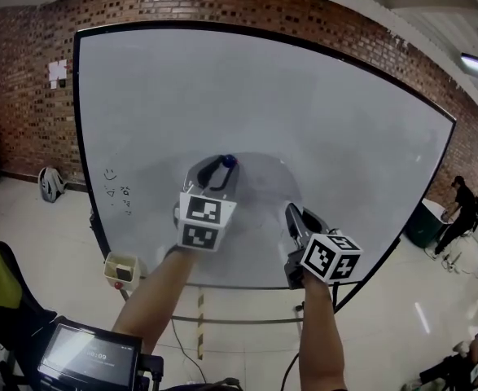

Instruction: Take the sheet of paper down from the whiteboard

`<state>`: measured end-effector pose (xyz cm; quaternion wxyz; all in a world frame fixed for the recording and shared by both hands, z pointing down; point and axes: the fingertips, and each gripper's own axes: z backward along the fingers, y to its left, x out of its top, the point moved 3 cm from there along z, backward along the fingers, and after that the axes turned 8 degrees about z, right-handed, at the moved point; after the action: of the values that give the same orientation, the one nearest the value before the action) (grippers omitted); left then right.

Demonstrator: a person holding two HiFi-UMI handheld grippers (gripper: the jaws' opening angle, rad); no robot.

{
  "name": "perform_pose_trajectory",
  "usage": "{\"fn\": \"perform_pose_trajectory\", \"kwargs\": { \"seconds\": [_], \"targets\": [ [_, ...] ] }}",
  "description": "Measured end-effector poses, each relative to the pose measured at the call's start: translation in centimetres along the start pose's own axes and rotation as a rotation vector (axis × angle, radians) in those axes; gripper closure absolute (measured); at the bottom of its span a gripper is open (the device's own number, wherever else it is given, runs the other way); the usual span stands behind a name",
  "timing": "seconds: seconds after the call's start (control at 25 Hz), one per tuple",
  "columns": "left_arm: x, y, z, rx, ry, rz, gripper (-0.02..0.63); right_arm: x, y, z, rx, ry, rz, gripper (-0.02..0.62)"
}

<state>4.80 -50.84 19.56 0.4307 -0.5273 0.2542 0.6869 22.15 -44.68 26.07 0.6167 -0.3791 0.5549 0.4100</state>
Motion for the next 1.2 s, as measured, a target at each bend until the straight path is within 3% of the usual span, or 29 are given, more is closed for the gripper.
{"fn": "perform_pose_trajectory", "kwargs": {
  "seconds": [0.2,0.52,0.76,1.2],
  "targets": [
    [-3.2,0.8,4.4,-0.021,0.064,0.046,0.489,-3.4,3.0,1.5,-0.047,0.046,-0.024,0.581],
    [-8.3,1.8,11.3,-0.053,0.145,0.143,0.489,-9.2,8.0,4.9,-0.177,0.158,0.025,0.581],
    [-11.4,1.2,15.2,-0.043,0.192,0.203,0.489,-11.9,10.1,7.6,-0.232,0.167,0.024,0.581],
    [-9.9,-3.6,23.4,0.012,0.193,0.255,0.488,-12.7,12.0,16.7,-0.291,0.147,0.068,0.581]
  ]
}}
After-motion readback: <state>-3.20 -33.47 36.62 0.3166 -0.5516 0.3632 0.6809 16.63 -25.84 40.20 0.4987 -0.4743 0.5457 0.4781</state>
